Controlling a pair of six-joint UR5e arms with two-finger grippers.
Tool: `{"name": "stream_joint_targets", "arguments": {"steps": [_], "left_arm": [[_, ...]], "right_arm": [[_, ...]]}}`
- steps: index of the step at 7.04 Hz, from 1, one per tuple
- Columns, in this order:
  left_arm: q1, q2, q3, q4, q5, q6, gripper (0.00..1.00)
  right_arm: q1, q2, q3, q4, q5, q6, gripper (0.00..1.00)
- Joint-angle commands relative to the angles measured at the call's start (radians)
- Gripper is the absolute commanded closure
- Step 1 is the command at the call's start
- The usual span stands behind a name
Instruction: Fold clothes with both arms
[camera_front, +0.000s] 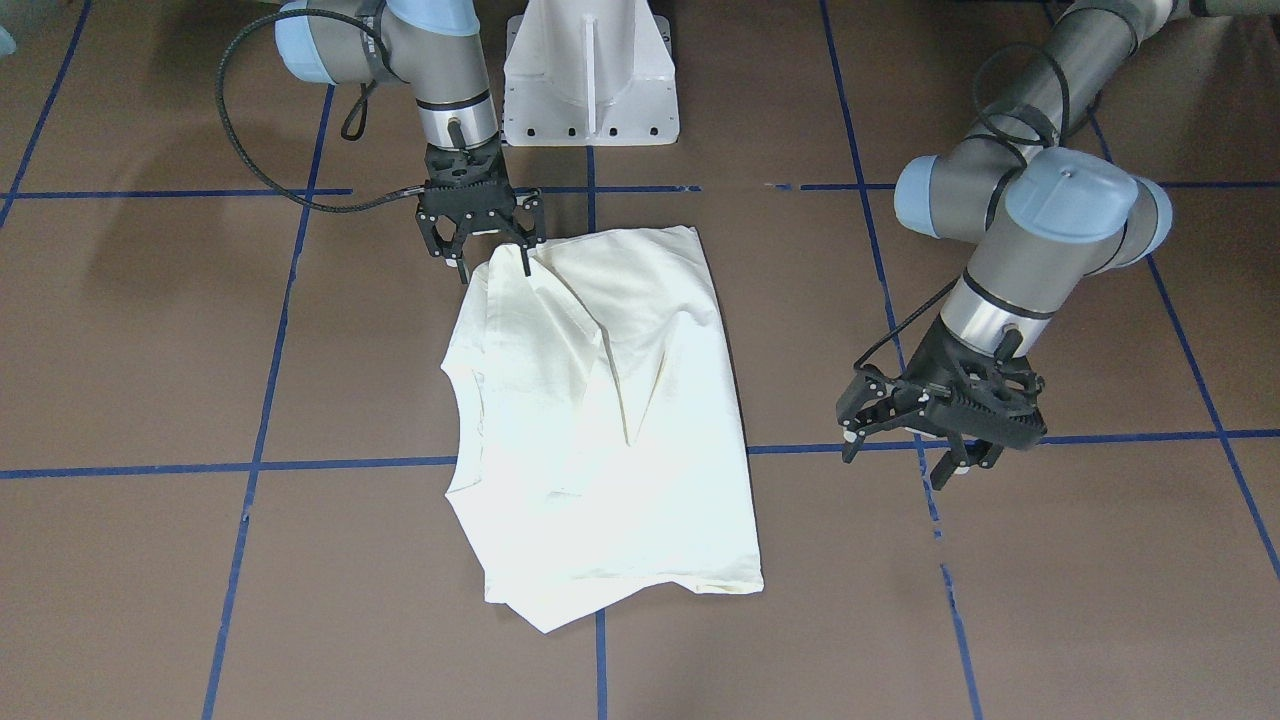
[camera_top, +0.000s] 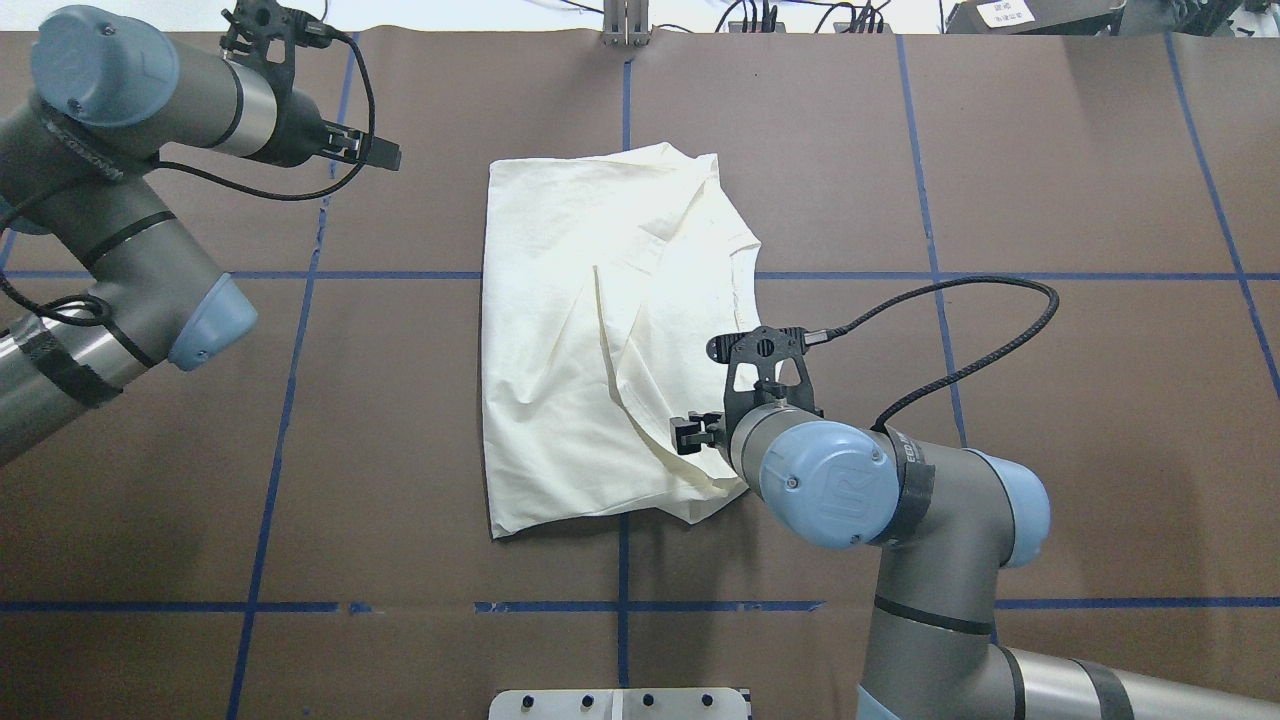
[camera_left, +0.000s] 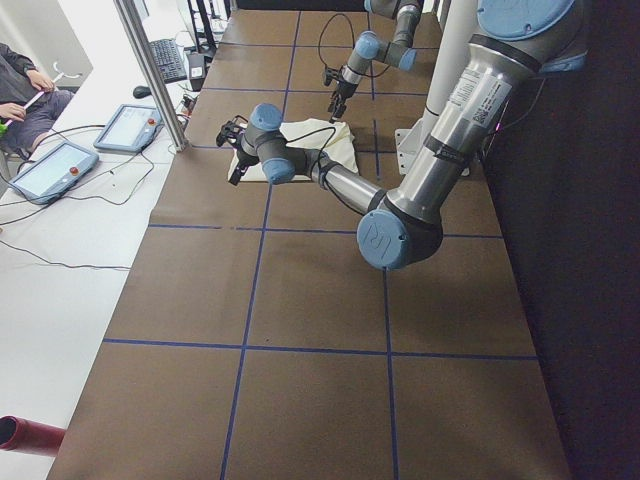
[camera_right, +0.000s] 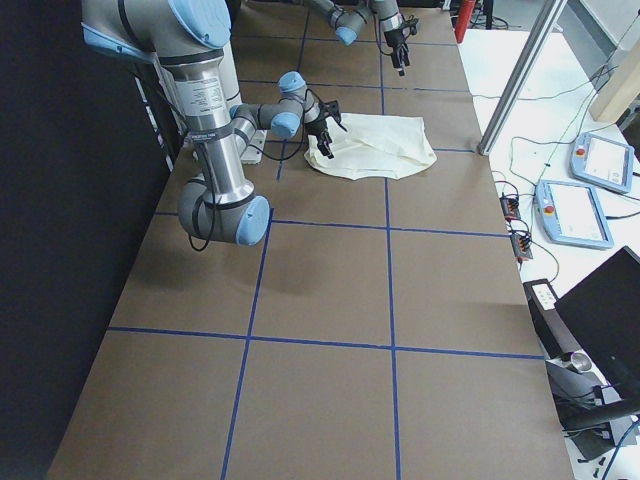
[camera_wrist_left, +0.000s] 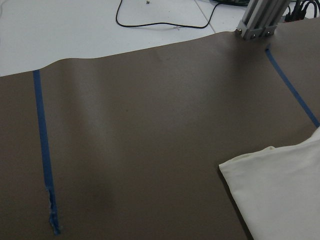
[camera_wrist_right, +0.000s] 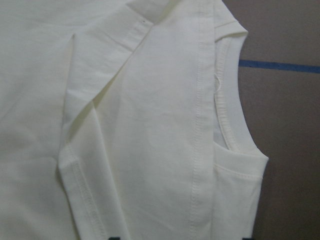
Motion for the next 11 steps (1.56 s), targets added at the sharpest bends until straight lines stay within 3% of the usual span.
{"name": "stream_joint_targets", "arguments": {"steps": [1, 3, 4, 5, 7, 11], "left_arm": [[0.0, 0.047, -0.08, 0.054, -0.015, -0.006, 0.0], [-0.002, 0.057, -0.08, 0.054, -0.014, -0.006, 0.0], [-0.002, 0.058, -0.079, 0.054, -0.014, -0.006, 0.0], [-0.002, 0.058, -0.079, 0.054, -0.012, -0.007, 0.0], [-0.002, 0.059, -0.071, 0.054, -0.009, -0.009, 0.0], [0.0, 0.058, -0.065, 0.054, -0.008, -0.01, 0.0]], "right_arm": [[0.003, 0.051, -0.028, 0.005, 0.008, -0.254, 0.0], [-0.02, 0.054, -0.103, 0.044, 0.001, -0.347, 0.0], [-0.033, 0.053, -0.172, 0.142, 0.001, -0.355, 0.18], [-0.037, 0.051, -0.186, 0.166, 0.011, -0.356, 0.34], [-0.037, 0.056, -0.174, 0.163, 0.013, -0.364, 0.53], [-0.035, 0.043, -0.136, 0.16, 0.008, -0.364, 0.57]]}}
